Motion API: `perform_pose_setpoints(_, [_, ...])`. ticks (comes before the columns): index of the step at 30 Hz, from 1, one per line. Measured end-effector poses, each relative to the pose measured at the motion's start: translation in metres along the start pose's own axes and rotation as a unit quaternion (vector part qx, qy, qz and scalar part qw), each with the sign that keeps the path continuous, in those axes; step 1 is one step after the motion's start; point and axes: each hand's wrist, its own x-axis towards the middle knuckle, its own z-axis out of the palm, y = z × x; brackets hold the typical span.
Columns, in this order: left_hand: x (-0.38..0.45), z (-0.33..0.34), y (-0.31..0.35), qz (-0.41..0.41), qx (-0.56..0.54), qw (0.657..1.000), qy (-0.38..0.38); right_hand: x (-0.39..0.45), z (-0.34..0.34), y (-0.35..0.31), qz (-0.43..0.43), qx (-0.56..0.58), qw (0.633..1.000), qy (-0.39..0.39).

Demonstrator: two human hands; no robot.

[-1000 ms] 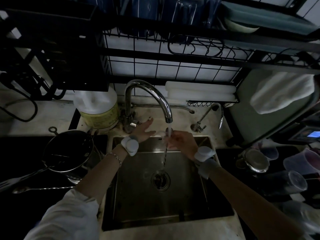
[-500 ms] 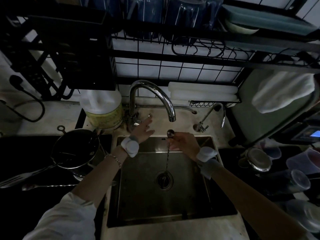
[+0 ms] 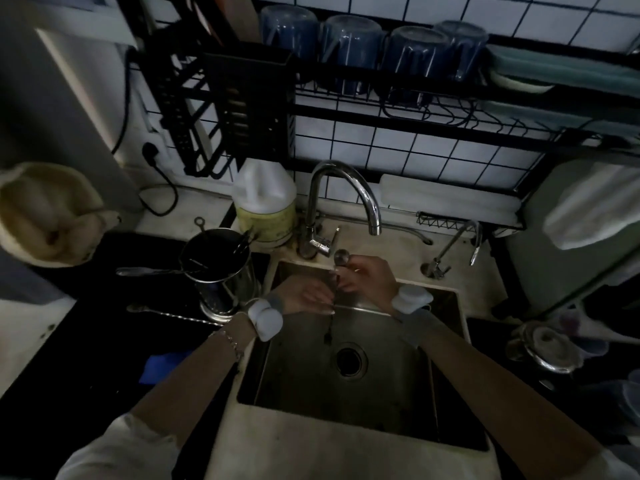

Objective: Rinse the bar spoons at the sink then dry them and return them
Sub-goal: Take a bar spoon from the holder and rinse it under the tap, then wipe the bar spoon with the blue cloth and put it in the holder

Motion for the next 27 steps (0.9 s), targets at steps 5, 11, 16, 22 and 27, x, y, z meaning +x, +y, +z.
perform_pose_setpoints(5, [-0.032,0.014,0.0,0.017,0.084,0.992,0.096,-0.013,0.005,-0.019,-0.033,0.016,0.998,-0.055])
perform_pose_setpoints(11, [-0.072,0.033,-0.003,-0.049,0.038,0.983,0.173,-0.036,0.019,-0.039,-0.044,0.062,0.99,-0.118])
perform_pose_setpoints(16, [-0.121,0.041,0.0,-0.066,0.037,0.975,0.207,-0.052,0.046,-0.05,-0.027,0.076,0.985,-0.15])
perform_pose_setpoints(22, [-0.184,0.022,-0.009,-0.094,-0.192,0.94,0.264,-0.052,0.095,-0.051,-0.002,0.029,0.979,-0.203])
perform_pose_setpoints(27, [-0.227,0.003,-0.033,-0.048,-0.141,0.926,0.347,-0.048,0.133,-0.039,-0.039,-0.126,0.956,-0.263])
